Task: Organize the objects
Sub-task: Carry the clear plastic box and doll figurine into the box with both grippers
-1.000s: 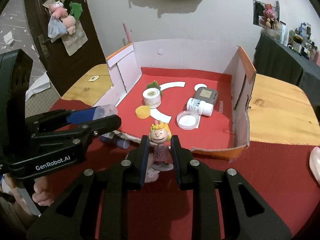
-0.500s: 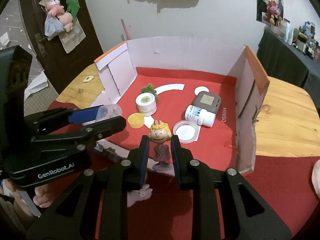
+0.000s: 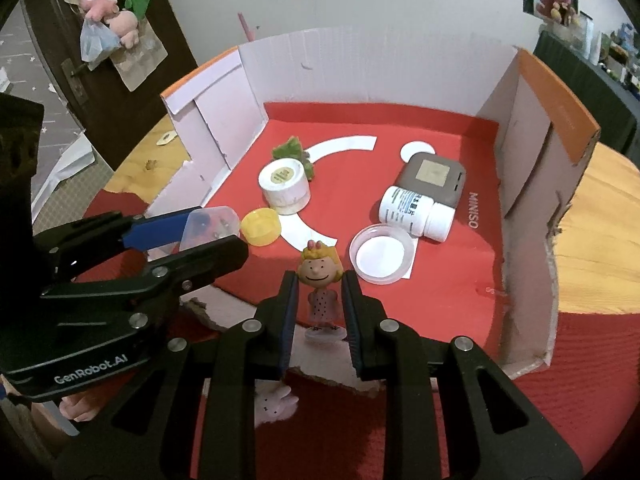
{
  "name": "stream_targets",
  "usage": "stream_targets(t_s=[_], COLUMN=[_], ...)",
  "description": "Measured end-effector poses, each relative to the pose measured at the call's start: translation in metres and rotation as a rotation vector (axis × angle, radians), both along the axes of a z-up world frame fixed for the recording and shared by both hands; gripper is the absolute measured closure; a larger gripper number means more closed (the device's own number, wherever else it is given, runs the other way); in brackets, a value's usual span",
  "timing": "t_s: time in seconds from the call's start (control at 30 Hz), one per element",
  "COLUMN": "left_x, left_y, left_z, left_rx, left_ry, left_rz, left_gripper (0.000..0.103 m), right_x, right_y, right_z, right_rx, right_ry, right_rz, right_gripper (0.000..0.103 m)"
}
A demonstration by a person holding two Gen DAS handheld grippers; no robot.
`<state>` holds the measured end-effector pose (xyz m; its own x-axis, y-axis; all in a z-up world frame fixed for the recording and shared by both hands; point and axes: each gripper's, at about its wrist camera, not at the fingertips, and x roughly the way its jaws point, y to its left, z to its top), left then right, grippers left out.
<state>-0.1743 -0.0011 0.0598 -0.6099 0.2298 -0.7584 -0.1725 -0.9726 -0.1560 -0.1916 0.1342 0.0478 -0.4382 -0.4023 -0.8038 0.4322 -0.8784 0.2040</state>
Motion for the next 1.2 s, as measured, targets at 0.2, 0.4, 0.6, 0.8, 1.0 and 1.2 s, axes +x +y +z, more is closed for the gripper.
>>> stream_targets(t_s=[0.2, 0.4, 0.6, 0.8, 1.0, 1.2], left_x=[0.001, -0.004, -0.011, -0.016, -0.023, -0.031], left_y=[0.002, 0.0, 0.001, 0.004, 0.002, -0.001], left_z=[-0.001, -0.006, -0.015, -0.02, -0.025, -0.025], left_rx=[-0.008, -0.003, 0.013, -0.004, -0.008, -0.03], left_ry=[-0.004, -0.034, -0.076, -0.088, -0.093, -0.08], left_rz=[-0.014, -0.027, -0.046, -0.048, -0.03, -0.002], left_gripper=[0.06, 0.06, 0.06, 0.06, 0.06, 0.06], right_x=[-0.001, -0.01, -0.019, -0.025, -0.029, -0.034], right_y=[-0.002, -0.002, -0.001, 0.006, 0.012, 0.02], right_z=[-0.002, -0.007, -0.013, -0.015, -0.015, -0.015], right_rx=[0.016, 0.019, 0.021, 0.033, 0.054, 0.065], right_ry=[-0.011, -0.048, -0.084, -0.085, -0.063, -0.046], right_rz=[0.01, 0.021, 0.022, -0.01, -0.046, -0.083], right_gripper=[0.082, 0.082, 0.082, 0.082, 0.082, 0.082])
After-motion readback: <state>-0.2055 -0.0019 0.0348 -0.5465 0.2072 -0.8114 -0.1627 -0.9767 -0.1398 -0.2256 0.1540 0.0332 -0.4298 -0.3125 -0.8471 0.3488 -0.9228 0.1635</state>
